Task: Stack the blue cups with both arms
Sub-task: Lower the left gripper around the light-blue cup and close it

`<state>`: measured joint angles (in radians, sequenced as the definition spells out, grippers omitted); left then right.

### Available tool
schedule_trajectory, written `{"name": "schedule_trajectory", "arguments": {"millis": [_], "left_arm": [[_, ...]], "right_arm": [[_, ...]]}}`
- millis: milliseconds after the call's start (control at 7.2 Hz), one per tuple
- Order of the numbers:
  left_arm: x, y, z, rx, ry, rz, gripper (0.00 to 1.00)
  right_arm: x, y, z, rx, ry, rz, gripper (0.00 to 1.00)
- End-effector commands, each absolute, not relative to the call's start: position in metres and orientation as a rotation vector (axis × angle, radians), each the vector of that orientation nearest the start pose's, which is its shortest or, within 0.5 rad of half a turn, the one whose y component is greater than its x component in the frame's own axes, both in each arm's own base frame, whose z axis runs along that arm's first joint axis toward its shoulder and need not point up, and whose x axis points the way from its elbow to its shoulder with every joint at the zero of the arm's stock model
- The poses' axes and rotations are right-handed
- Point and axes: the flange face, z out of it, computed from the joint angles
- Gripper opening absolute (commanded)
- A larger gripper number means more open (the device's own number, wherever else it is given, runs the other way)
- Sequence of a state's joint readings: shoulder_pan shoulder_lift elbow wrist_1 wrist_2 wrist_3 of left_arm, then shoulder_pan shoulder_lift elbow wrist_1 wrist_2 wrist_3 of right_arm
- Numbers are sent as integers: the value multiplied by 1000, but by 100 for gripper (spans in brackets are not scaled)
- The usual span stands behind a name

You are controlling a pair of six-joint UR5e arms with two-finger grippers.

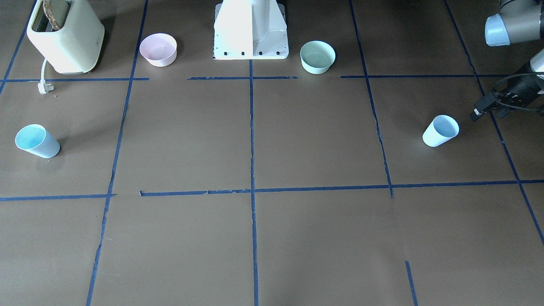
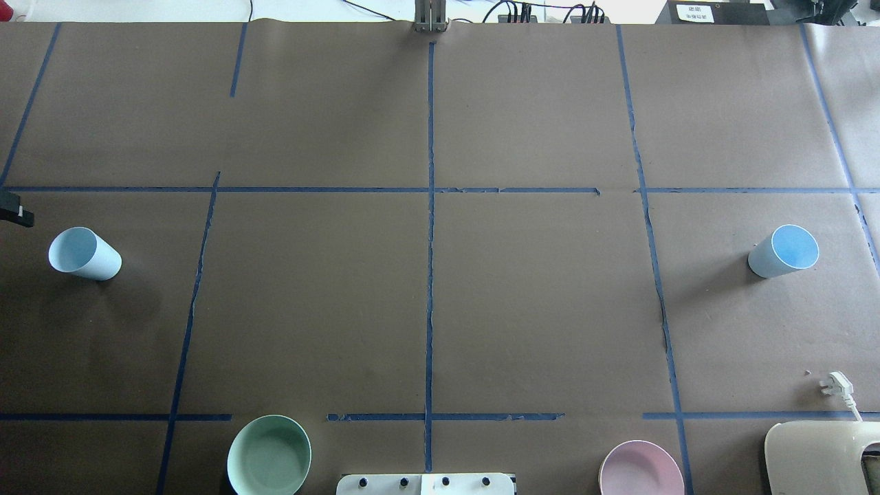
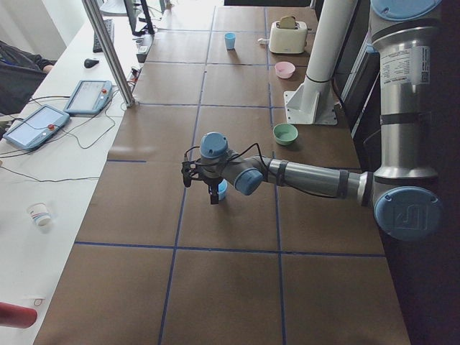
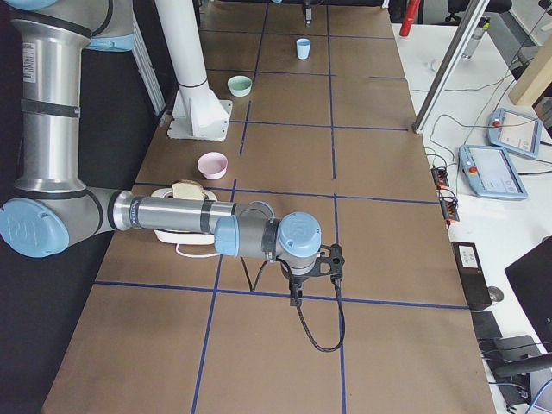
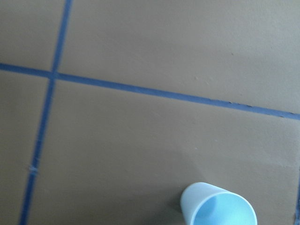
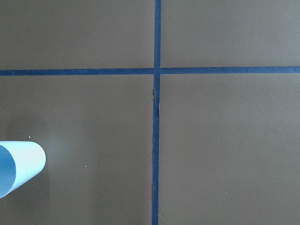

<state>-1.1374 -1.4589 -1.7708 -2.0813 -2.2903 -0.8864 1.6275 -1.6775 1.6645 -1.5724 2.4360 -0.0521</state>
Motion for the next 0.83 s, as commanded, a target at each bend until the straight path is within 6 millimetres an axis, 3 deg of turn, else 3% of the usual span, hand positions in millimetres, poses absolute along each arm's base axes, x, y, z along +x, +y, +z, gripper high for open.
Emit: {"name": "schedule_trajectory", "arguments": {"millis": [0, 278, 556, 694], "left_arm": [[171, -445, 567, 26, 845, -202, 100], [182, -446, 583, 20, 849, -184, 100], [192, -452, 584, 20, 853, -171, 100], [196, -450, 584, 16, 853, -164, 95]], "right_arm": [[83, -442, 656, 34, -865, 10, 100], [83, -442, 656, 34, -865, 10, 100], [83, -442, 656, 36, -864, 10, 100], [83, -442, 656, 36, -864, 10, 100]]}}
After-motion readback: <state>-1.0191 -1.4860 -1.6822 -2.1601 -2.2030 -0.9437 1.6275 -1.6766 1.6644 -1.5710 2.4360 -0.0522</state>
